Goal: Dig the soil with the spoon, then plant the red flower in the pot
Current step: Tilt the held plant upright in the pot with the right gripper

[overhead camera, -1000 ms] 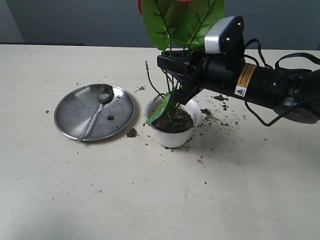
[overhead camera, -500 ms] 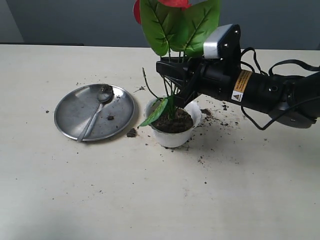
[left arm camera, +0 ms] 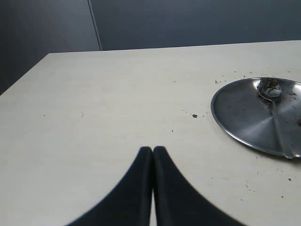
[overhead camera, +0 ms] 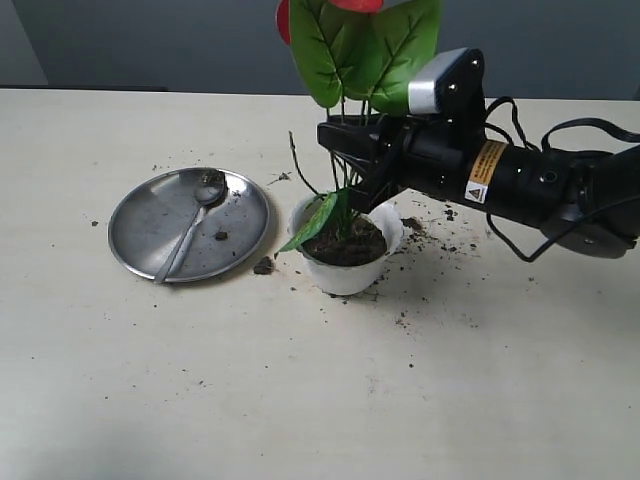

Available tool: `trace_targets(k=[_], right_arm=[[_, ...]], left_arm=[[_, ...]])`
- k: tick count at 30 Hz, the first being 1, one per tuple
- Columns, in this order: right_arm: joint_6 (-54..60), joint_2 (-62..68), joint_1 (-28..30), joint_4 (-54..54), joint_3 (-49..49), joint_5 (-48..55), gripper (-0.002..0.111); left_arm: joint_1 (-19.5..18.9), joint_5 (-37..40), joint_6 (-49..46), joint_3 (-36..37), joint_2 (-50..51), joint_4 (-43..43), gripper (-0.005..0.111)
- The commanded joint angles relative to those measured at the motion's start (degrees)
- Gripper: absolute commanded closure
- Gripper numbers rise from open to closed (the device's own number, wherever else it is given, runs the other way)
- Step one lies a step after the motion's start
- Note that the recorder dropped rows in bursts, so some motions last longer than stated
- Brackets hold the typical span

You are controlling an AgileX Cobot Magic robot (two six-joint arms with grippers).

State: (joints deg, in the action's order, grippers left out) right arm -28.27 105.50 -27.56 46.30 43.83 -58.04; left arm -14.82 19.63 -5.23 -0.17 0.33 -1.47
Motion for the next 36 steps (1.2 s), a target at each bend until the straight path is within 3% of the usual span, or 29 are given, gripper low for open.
trace_targets(k=[1, 36], right_arm=[[1.4, 1.4, 0.2, -0.6, -4.3, 3.7, 0.109], [4.2, 3.5, 0.2, -2.0, -5.8, 9.4, 0.109]], left_arm=[[0.1, -0.4, 0.1, 0.2, -0.3, 0.1, 0.106], [0.1, -0.3, 0.1, 0.2, -0.3, 0.2, 0.106]])
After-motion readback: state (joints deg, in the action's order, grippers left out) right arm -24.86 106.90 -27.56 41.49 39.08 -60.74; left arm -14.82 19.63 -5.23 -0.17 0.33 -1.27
